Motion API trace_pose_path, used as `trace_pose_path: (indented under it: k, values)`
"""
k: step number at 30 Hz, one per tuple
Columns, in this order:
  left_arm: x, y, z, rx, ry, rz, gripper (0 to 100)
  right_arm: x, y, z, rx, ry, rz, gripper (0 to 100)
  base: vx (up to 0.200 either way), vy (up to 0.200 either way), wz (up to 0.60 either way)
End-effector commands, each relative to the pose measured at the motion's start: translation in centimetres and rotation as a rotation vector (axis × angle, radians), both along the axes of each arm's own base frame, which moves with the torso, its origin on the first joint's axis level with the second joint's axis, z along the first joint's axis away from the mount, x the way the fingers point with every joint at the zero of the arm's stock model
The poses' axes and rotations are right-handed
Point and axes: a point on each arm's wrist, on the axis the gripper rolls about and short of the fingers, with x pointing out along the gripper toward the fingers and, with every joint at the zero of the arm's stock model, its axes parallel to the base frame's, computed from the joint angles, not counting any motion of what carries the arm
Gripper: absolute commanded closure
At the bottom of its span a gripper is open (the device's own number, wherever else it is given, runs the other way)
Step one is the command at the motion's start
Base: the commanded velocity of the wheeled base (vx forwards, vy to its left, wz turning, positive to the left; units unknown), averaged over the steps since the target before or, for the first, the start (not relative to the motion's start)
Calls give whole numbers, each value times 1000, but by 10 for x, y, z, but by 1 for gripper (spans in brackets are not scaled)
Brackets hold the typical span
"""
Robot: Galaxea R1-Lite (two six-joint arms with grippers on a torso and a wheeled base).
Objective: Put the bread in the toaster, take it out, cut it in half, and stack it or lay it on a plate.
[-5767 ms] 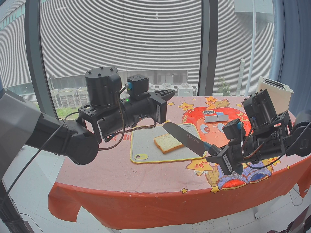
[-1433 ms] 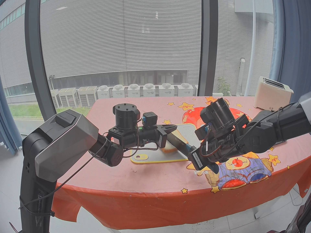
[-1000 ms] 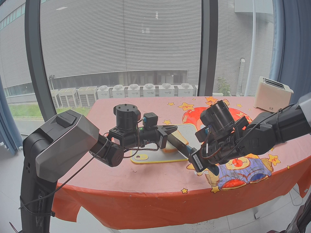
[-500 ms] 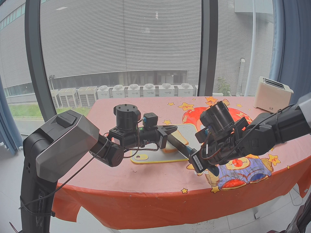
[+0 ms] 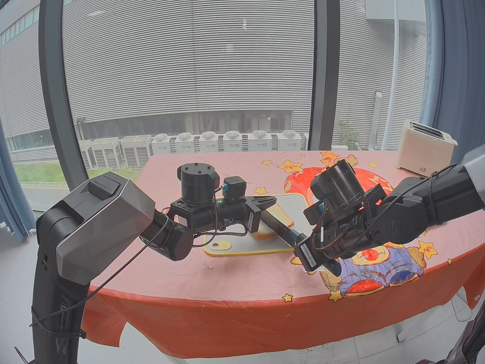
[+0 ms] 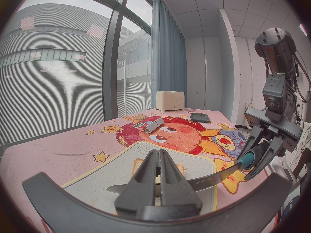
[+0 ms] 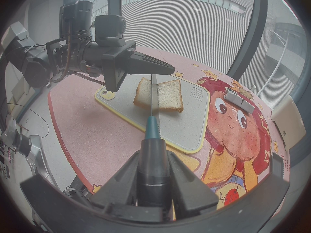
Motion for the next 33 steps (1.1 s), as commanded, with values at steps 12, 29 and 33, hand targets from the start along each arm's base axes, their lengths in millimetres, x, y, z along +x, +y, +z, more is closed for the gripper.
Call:
trace_pose_path:
  k: [12,29,33]
  values:
    - [1,0,1,-6,-11,0,100,0,-1,4,5,-11,-6,100,0,0,0]
    - [3,3,16,-41,-67,12,100,-1,-3,11,22,-26,-16,100,0,0,0]
    - [4,3,18,-43,-73,13,100,-1,-4,10,19,-22,-16,100,0,0,0]
